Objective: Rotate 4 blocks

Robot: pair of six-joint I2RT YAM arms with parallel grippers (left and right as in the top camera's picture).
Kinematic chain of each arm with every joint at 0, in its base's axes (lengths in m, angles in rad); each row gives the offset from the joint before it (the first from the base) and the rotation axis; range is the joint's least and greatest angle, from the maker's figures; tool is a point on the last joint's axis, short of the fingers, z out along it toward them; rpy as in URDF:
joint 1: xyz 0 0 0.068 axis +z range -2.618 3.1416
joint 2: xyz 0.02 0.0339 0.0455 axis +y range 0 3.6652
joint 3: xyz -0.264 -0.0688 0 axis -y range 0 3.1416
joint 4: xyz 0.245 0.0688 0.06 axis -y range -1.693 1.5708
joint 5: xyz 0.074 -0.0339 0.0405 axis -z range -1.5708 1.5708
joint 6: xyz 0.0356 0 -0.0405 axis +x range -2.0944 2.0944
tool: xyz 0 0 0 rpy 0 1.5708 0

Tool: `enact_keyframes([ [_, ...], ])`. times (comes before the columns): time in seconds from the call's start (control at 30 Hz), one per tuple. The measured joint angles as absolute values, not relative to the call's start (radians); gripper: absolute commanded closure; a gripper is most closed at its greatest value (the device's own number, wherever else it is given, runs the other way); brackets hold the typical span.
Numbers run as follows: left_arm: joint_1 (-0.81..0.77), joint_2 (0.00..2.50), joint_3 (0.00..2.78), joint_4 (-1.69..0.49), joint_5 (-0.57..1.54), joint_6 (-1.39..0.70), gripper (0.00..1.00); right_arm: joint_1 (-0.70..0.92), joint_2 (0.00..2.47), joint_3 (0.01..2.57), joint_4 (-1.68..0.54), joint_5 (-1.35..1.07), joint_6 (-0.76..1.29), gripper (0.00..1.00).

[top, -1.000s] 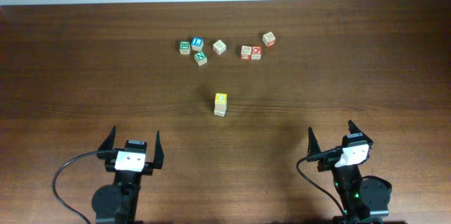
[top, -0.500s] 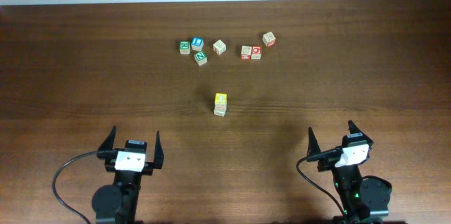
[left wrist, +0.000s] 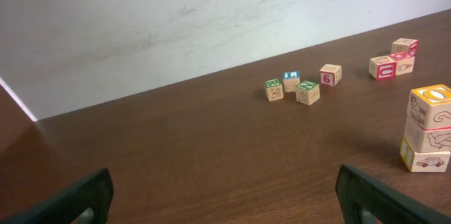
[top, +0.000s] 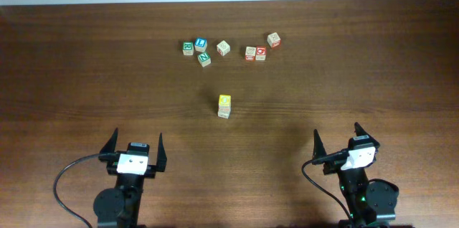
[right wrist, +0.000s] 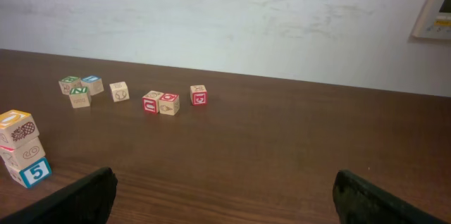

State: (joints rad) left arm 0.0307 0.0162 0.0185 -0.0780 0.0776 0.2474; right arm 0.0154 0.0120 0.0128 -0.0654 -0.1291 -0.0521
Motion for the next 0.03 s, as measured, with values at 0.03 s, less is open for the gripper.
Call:
enact_keyframes([
  [0.03, 0.031, 0.016, 0.019, -0.078, 0.078, 0.247, 0.01, 0.015, 0.012, 0.013, -0.065, -0.129, -0.052, 0.02],
])
